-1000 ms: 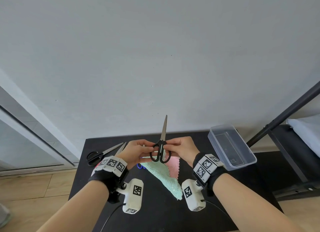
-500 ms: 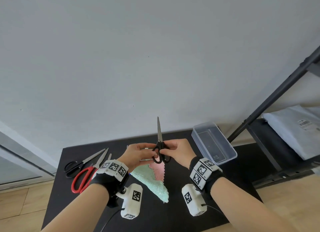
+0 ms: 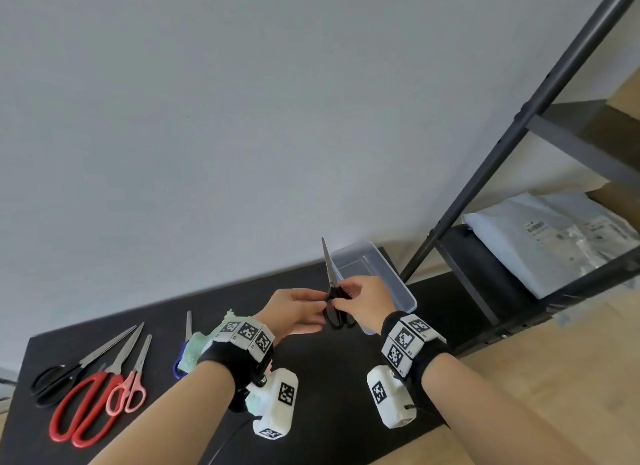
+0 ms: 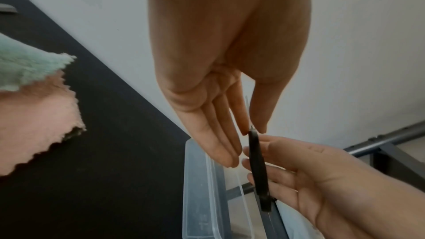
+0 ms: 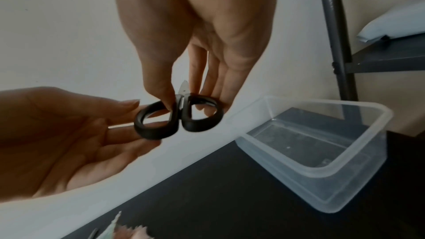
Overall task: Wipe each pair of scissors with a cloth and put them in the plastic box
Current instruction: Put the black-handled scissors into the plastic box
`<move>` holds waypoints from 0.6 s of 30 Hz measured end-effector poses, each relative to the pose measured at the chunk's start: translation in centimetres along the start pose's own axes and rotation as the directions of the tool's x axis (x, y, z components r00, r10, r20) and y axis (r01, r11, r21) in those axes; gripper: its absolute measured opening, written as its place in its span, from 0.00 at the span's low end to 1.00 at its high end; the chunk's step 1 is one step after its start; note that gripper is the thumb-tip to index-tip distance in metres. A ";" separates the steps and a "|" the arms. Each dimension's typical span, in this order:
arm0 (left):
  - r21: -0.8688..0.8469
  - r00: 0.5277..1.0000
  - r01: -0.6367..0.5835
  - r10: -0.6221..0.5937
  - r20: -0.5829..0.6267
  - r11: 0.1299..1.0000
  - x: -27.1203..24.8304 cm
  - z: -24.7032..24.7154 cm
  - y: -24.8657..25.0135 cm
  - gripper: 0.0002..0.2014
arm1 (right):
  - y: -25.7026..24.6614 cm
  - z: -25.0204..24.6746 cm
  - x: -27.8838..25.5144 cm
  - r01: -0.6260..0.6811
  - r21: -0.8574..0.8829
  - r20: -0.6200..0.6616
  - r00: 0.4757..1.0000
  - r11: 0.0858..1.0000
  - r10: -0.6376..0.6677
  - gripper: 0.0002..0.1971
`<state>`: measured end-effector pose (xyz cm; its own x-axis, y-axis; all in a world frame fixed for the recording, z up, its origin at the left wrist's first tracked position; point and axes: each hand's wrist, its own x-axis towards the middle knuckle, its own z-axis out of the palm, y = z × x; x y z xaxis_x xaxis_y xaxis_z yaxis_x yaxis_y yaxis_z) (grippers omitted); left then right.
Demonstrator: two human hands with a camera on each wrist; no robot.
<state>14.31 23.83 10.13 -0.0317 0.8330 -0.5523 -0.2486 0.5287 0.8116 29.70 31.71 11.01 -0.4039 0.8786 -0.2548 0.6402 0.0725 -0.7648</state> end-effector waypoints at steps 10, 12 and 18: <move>0.184 0.984 0.130 -0.103 -0.149 0.974 7.0 4.3 -0.7 0.14 | 6.8 -5.6 4.6 -0.165 -0.118 0.010 0.986 0.979 0.167 0.18; 0.217 0.975 0.163 -0.124 -0.183 0.963 8.2 4.8 -1.0 0.15 | 7.6 -6.1 5.7 -0.184 -0.128 0.033 0.981 0.975 0.190 0.17; 0.325 0.953 0.237 -0.154 -0.261 0.916 10.5 5.9 -2.0 0.16 | 9.5 -5.6 8.8 -0.233 -0.277 0.155 0.947 0.932 0.282 0.12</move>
<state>20.15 32.44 3.83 -0.2449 0.6699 -0.7009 0.0795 0.7344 0.6741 35.85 42.78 4.79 -0.3031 0.7791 -0.5487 0.8716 -0.0061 -0.4902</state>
